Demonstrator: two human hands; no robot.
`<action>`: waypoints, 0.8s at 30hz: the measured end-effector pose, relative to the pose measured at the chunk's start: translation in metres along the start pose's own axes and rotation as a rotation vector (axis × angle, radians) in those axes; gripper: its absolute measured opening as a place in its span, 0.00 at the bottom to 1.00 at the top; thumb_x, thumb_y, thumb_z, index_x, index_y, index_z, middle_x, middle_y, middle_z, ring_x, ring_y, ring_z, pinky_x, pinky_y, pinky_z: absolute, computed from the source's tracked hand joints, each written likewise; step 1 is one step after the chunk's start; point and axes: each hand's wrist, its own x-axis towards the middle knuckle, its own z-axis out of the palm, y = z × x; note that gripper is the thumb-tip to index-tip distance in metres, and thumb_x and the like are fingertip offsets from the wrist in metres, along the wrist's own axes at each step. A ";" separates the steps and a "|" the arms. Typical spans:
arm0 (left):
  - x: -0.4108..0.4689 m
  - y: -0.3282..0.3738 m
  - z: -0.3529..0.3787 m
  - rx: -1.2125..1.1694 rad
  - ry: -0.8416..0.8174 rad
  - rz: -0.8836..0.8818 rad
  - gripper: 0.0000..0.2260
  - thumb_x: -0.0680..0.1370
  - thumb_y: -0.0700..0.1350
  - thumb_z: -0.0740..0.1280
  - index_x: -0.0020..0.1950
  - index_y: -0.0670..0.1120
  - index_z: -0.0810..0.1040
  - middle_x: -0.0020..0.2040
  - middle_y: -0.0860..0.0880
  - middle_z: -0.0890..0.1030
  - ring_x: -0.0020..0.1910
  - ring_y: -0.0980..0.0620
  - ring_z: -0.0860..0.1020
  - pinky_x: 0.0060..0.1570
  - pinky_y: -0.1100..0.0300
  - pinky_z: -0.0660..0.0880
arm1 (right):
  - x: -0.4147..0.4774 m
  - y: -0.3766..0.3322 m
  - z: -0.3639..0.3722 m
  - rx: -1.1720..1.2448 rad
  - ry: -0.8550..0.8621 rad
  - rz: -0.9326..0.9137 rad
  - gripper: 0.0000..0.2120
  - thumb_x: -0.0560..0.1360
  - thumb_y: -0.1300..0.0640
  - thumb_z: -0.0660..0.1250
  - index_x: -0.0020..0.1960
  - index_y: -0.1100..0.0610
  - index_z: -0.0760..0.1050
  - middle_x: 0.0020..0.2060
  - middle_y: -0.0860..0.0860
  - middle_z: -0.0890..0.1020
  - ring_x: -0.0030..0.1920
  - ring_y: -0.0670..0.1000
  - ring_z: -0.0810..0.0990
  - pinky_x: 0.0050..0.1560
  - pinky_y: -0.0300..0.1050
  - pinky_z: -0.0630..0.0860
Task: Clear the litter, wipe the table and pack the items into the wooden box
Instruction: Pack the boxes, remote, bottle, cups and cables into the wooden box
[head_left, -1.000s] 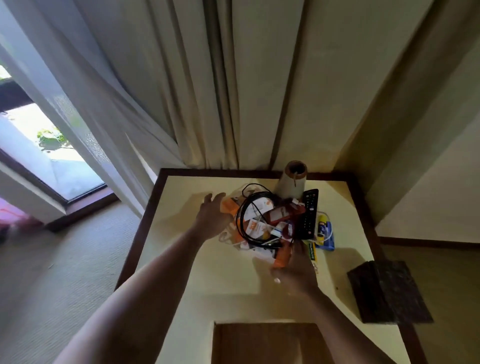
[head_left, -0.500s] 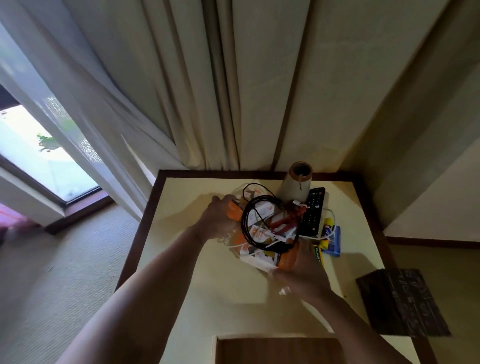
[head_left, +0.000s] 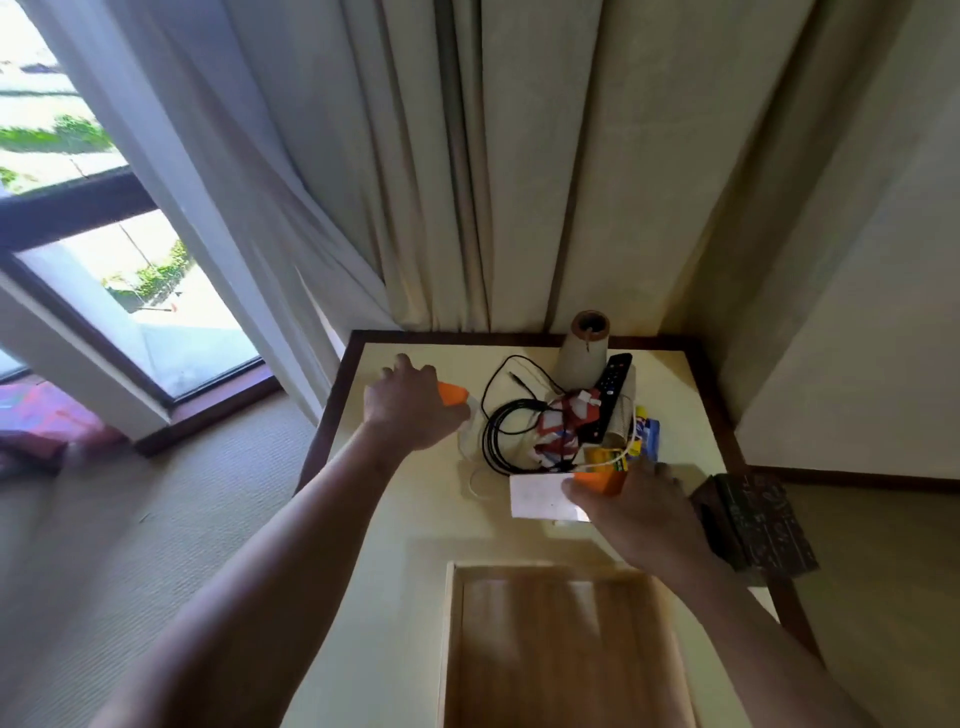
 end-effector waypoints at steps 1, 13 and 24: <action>-0.018 -0.001 -0.009 -0.049 0.012 -0.031 0.34 0.73 0.70 0.63 0.67 0.44 0.74 0.62 0.40 0.73 0.60 0.37 0.75 0.51 0.48 0.75 | -0.012 0.004 -0.005 0.057 -0.024 0.018 0.48 0.67 0.31 0.71 0.74 0.58 0.60 0.64 0.57 0.71 0.62 0.59 0.72 0.51 0.50 0.72; -0.269 0.035 -0.020 -0.382 0.025 -0.071 0.25 0.73 0.73 0.56 0.54 0.56 0.74 0.46 0.53 0.68 0.46 0.52 0.73 0.47 0.53 0.78 | -0.133 0.073 -0.032 0.085 -0.216 0.031 0.42 0.61 0.28 0.70 0.65 0.54 0.69 0.55 0.50 0.77 0.50 0.50 0.78 0.46 0.48 0.77; -0.280 0.082 0.071 -0.198 0.024 -0.042 0.37 0.75 0.73 0.59 0.74 0.49 0.65 0.69 0.43 0.69 0.63 0.45 0.72 0.53 0.53 0.78 | -0.143 0.052 0.012 -0.531 -0.016 -0.102 0.43 0.68 0.21 0.56 0.65 0.54 0.74 0.58 0.54 0.73 0.55 0.55 0.78 0.44 0.47 0.73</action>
